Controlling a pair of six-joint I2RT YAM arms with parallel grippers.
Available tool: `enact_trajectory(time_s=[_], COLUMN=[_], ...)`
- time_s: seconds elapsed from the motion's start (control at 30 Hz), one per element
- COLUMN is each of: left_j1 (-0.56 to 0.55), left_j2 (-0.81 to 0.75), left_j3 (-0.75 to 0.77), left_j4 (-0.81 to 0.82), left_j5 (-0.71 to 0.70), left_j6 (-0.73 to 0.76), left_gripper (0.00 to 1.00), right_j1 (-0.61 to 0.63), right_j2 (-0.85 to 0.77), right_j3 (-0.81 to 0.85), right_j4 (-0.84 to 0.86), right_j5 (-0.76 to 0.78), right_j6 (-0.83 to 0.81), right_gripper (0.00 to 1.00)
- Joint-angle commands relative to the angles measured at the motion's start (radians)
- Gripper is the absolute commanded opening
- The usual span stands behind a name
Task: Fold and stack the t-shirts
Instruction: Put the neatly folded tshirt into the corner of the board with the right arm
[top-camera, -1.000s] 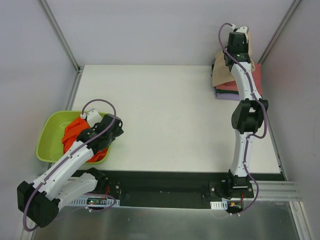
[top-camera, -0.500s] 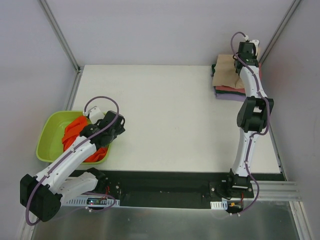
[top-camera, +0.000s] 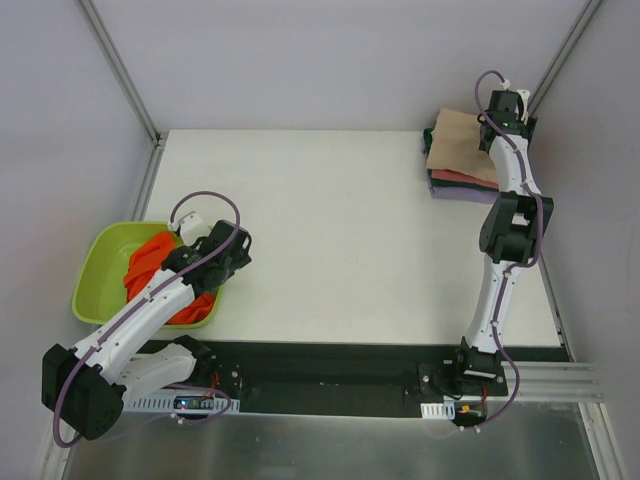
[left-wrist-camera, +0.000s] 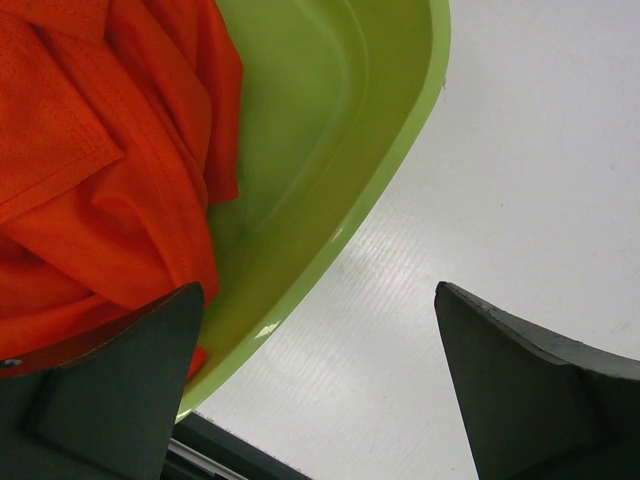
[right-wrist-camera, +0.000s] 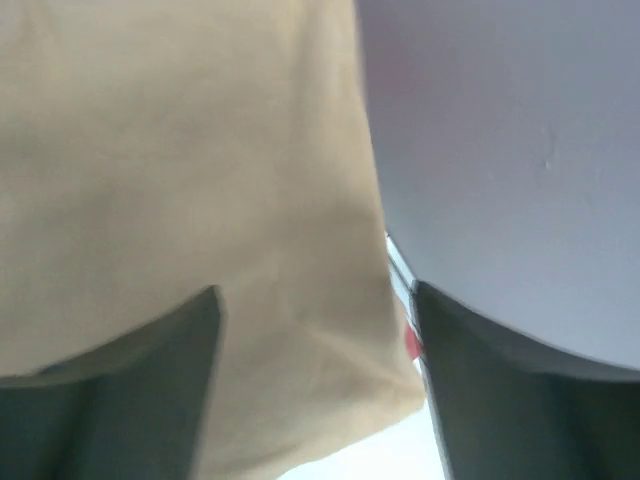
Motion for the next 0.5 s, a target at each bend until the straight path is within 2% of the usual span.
enact_trajectory(time_s=[0.0, 0.03, 0.13, 0.2, 0.37, 0.47], left_j1=[-0.001, -0.001, -0.001, -0.001, -0.001, -0.001], left_j2=[-0.017, -0.021, -0.028, -0.034, -0.054, -0.075], left_j3=[0.033, 0.034, 0.036, 0.036, 0.051, 0.056], left_j4=[-0.015, -0.015, -0.017, -0.015, -0.013, 0.0], left_j5=[0.008, 0.013, 0.024, 0.034, 0.05, 0.076], left_j6=[-0.006, -0.003, 0.013, 0.017, 0.057, 0.083], left_gripper=[0.99, 0.99, 0.99, 0.99, 0.99, 0.99], right_j1=[-0.017, -0.017, -0.017, -0.015, 0.0, 0.058], right_j2=[0.01, 0.016, 0.004, -0.039, -0.241, -0.38], right_j3=[0.051, 0.063, 0.099, 0.074, -0.053, -0.136], right_j4=[-0.001, -0.005, -0.032, -0.041, -0.086, -0.123], right_j5=[0.015, 0.033, 0.081, 0.054, -0.156, -0.224], right_j6=[-0.031, -0.047, -0.08, -0.083, -0.046, -0.032], right_gripper=[0.92, 0.98, 0.96, 0.96, 0.96, 0.96])
